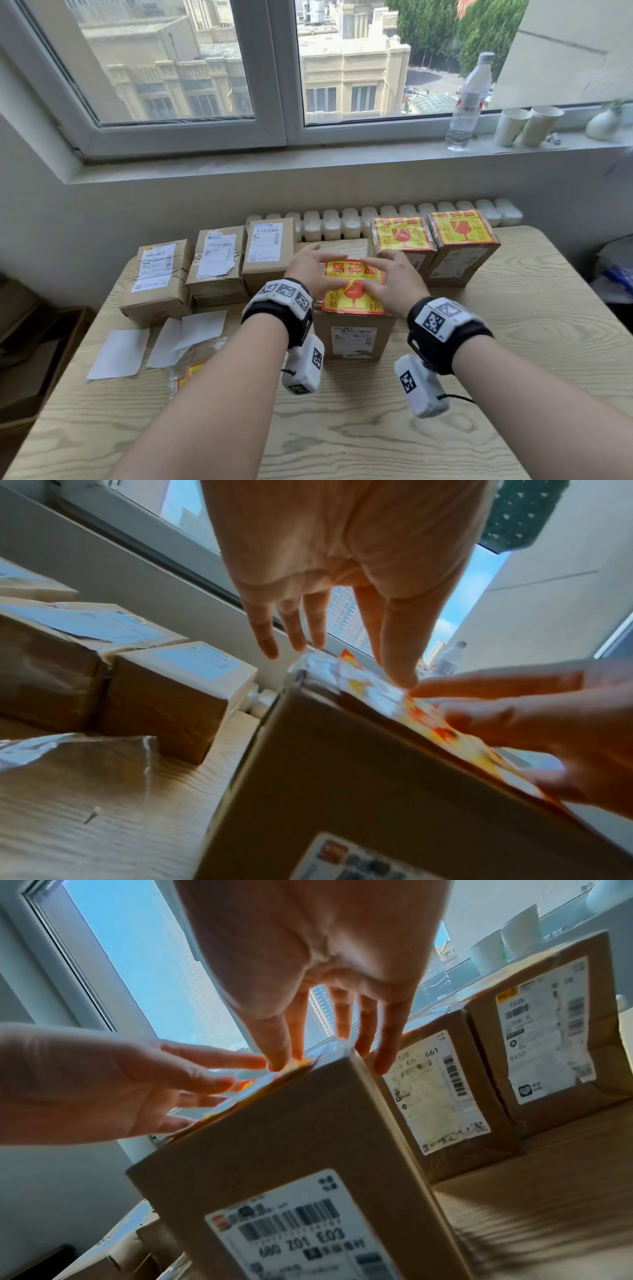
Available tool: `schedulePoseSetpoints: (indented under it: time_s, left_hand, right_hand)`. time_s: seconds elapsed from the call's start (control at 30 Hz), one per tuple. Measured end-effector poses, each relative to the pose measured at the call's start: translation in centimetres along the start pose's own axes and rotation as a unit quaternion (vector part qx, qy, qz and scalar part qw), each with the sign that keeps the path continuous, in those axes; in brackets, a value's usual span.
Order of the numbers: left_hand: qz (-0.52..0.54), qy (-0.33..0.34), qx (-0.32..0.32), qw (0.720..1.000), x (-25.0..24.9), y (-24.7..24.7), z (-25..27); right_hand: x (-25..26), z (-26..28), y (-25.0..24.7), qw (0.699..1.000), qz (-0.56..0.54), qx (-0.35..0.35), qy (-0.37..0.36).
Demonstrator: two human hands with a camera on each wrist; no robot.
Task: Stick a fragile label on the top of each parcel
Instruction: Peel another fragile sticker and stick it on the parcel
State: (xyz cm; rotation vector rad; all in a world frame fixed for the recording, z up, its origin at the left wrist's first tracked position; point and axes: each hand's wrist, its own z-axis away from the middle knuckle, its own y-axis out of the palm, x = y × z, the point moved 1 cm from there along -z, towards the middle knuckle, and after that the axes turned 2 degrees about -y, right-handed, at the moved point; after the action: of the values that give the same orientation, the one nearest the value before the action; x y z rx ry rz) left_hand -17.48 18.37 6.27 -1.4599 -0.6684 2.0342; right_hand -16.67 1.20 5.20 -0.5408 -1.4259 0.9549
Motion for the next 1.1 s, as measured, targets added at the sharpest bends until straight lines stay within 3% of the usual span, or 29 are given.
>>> schedulePoseSetpoints:
  time_s: [0.13, 0.4, 0.6, 0.73, 0.9, 1.1]
  left_hand:
    - [-0.054, -0.012, 0.011, 0.998, -0.1, 0.8, -0.2]
    - [0.079, -0.078, 0.012, 0.994, 2.3, -0.5, 0.7]
    - [0.166, -0.169, 0.058, 0.970, 3.1, 0.0, 2.7]
    - [0.237, -0.196, 0.048, 0.950, 3.0, 0.4, 3.2]
    - [0.288, -0.198, -0.008, 0.937, 2.1, -1.2, 3.4]
    - [0.281, -0.146, -0.055, 0.947, -0.3, -4.8, 1.7]
  right_hand:
    - [-0.2, -0.2, 0.1, 1.000, 0.012, 0.015, 0.020]
    - [-1.6, 0.4, -0.6, 0.997, -0.029, -0.005, 0.070]
    - [-3.1, 1.4, 0.1, 0.982, -0.118, 0.036, 0.145]
    - [-2.4, 1.7, 0.0, 0.983, -0.122, 0.060, 0.126]
    - [-0.2, 1.1, -1.4, 0.990, -0.105, 0.048, 0.078]
    - [2.8, -1.8, -4.0, 0.989, -0.138, -0.008, 0.047]
